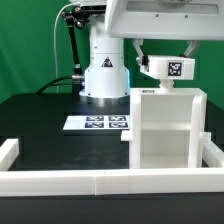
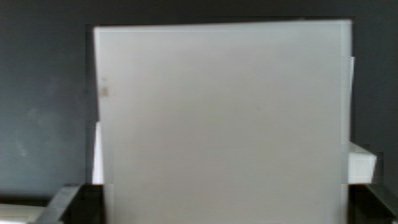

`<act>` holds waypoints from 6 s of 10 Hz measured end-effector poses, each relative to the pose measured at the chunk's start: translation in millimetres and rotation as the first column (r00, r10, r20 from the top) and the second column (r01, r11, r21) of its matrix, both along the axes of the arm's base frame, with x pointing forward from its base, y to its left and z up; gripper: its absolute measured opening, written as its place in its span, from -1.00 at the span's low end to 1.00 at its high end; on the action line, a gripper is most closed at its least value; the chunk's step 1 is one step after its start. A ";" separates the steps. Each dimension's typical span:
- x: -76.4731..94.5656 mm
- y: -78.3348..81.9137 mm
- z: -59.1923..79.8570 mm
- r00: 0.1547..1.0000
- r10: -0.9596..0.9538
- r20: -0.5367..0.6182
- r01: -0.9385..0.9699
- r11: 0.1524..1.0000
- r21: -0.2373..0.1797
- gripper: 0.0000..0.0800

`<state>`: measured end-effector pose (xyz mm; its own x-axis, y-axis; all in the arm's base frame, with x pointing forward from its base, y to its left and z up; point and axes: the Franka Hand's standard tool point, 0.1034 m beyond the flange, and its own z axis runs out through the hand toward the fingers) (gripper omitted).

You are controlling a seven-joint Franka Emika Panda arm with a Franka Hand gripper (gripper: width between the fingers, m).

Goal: Assemble cabinet

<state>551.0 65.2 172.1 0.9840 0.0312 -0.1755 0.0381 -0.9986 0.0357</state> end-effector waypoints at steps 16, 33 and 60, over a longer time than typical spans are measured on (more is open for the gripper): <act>13.4 2.1 -8.3 0.997 0.052 0.048 -0.053 0.999 0.007 0.99; -2.8 0.4 -19.4 0.987 0.024 0.160 -0.028 0.999 0.022 0.40; 6.8 40.3 -3.3 -0.170 -0.985 0.025 0.982 -0.167 0.085 0.99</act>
Offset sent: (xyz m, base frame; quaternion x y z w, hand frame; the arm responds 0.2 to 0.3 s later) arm 0.0092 0.0068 -0.0115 0.0104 0.0070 -0.0273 0.9996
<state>557.8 105.5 168.8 -0.1221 -0.9815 -0.1476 -0.9902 0.1306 -0.0486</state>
